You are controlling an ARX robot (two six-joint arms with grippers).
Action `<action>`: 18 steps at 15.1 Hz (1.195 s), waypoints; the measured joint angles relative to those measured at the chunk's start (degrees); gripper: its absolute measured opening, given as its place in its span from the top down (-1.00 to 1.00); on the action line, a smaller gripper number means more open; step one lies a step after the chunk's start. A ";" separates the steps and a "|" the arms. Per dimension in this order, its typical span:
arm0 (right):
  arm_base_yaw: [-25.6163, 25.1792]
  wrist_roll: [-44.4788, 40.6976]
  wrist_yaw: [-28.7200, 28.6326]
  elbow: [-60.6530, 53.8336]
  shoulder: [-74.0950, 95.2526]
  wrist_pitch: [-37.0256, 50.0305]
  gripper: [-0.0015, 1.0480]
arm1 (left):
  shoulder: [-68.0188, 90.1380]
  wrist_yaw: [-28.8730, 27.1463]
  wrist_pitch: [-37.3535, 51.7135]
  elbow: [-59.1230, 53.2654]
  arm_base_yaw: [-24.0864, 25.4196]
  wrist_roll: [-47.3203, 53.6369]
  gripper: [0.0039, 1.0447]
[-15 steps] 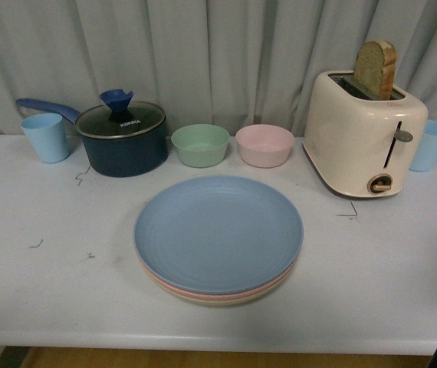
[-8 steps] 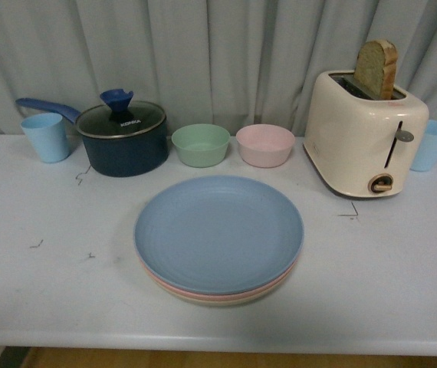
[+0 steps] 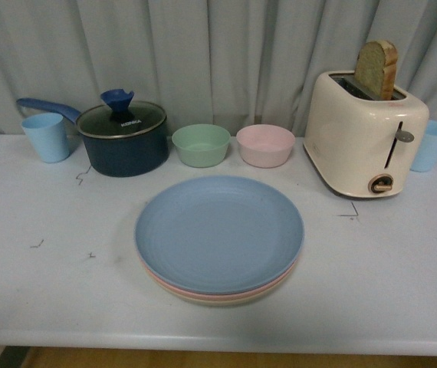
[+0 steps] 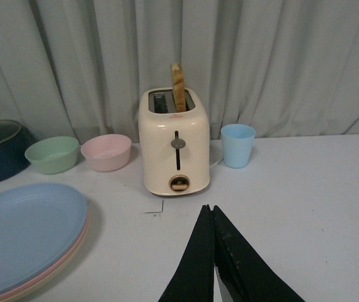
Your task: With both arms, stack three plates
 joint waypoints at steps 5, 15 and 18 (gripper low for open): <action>0.00 0.00 -0.02 0.00 -10.60 -9.90 0.96 | 0.00 -0.02 0.00 0.00 0.00 0.00 -0.88; 0.00 0.00 -0.02 -0.02 -22.69 -21.94 0.96 | 0.00 -0.02 0.00 0.00 0.00 0.00 -0.88; 0.00 0.00 -0.11 0.15 -31.93 -31.34 0.96 | 0.00 0.00 0.02 0.00 0.00 0.00 -0.88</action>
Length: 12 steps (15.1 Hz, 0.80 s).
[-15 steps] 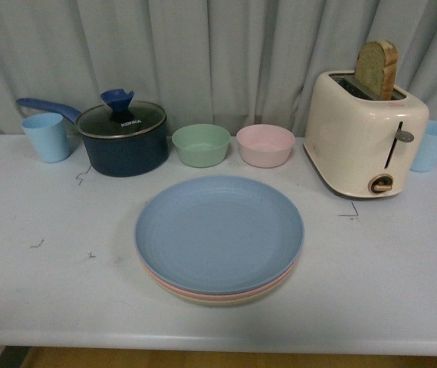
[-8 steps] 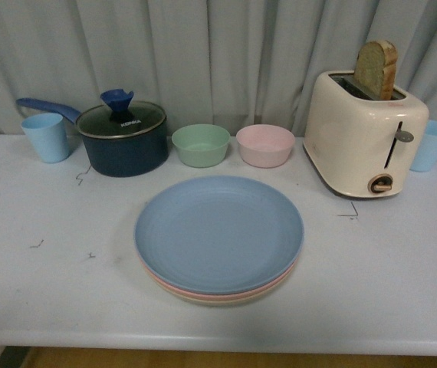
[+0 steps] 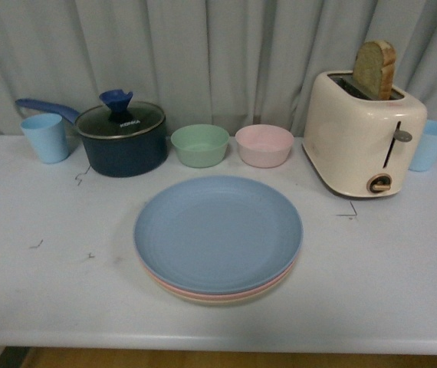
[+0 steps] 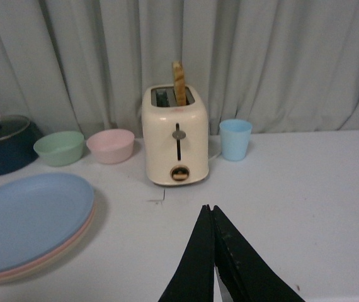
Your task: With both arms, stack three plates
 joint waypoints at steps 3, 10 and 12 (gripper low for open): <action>0.00 -0.04 -0.02 -0.15 -0.04 -0.44 0.94 | 0.00 -0.02 0.00 0.00 0.00 0.00 -0.88; 0.00 -0.04 -0.02 -0.15 -0.04 -0.42 -0.69 | 0.00 -0.02 -0.02 0.00 0.00 0.00 -0.88; 0.00 -0.02 -0.02 -0.15 -0.04 -0.42 -0.86 | 0.00 -0.02 0.00 0.00 0.00 0.00 -0.88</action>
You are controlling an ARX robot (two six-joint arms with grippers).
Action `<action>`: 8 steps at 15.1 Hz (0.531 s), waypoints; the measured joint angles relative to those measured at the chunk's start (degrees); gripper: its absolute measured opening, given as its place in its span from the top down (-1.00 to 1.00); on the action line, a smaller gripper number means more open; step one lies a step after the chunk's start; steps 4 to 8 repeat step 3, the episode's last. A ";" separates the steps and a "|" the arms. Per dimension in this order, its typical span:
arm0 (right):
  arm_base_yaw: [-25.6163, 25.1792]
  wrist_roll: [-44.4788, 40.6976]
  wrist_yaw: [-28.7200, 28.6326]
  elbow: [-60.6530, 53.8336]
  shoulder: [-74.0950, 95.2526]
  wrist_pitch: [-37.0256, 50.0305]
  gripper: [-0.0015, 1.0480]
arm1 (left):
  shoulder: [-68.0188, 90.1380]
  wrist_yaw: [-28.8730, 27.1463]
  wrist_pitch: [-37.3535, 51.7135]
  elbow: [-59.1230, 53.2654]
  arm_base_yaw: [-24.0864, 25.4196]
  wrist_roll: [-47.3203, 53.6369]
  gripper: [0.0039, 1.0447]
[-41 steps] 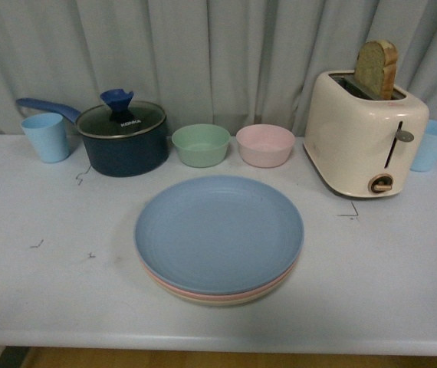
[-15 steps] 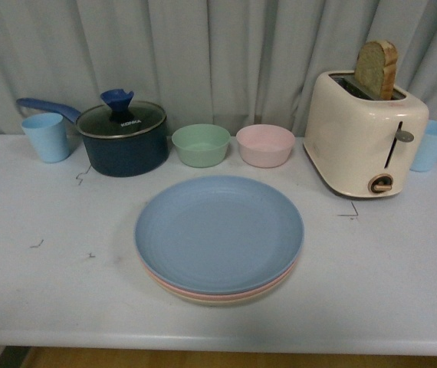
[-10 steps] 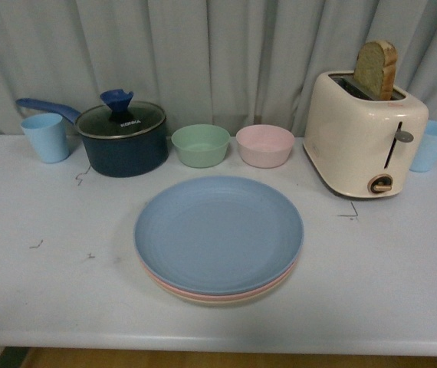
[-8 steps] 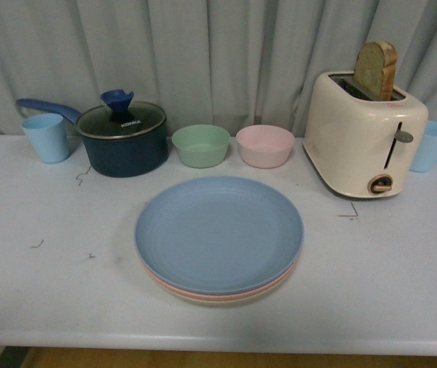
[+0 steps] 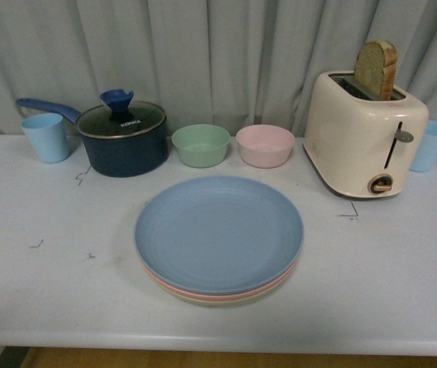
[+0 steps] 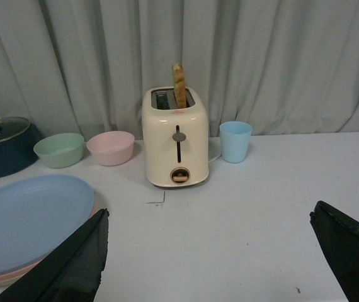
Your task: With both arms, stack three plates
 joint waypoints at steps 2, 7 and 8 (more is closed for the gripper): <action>0.00 0.00 0.00 0.00 0.00 0.00 -0.87 | 0.00 0.00 0.00 0.00 0.00 0.00 -0.88; 0.00 0.00 0.00 0.00 0.00 0.00 -0.87 | 0.00 0.00 0.00 0.00 0.00 0.00 -0.88; 0.00 0.00 0.00 0.00 0.00 0.00 -0.87 | 0.00 0.00 0.00 0.00 0.00 0.00 -0.88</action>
